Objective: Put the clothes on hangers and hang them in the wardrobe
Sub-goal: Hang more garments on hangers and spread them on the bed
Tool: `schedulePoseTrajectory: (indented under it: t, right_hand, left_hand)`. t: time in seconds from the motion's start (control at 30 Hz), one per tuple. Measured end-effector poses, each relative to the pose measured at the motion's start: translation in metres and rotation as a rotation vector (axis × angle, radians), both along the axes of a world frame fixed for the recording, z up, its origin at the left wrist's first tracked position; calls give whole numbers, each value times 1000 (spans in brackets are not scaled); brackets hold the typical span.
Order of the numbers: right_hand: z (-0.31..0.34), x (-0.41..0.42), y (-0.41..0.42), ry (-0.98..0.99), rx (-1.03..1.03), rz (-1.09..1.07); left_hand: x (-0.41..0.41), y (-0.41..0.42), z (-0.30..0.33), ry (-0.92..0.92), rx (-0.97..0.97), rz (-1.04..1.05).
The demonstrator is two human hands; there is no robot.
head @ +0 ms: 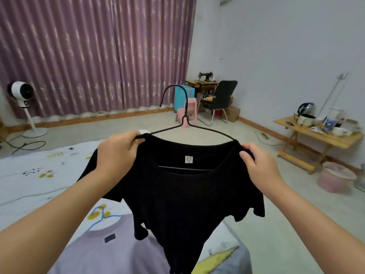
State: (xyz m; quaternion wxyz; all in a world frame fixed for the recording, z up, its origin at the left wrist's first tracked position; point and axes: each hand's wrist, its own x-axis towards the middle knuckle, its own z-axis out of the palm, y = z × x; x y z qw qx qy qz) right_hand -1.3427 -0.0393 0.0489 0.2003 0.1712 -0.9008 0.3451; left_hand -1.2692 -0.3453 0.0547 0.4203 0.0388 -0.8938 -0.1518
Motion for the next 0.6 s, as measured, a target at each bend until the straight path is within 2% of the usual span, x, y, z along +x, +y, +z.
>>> schedulePoseTrajectory:
  t: [0.27,0.6]
  right_hand:
    - [3,-91,57,-54,100,157]
    - [-21,-181,41,-107,135,325]
  left_hand:
    - [-47,61,-17,-78,32,175]
    - [-104,57,-32,-166,-9,350]
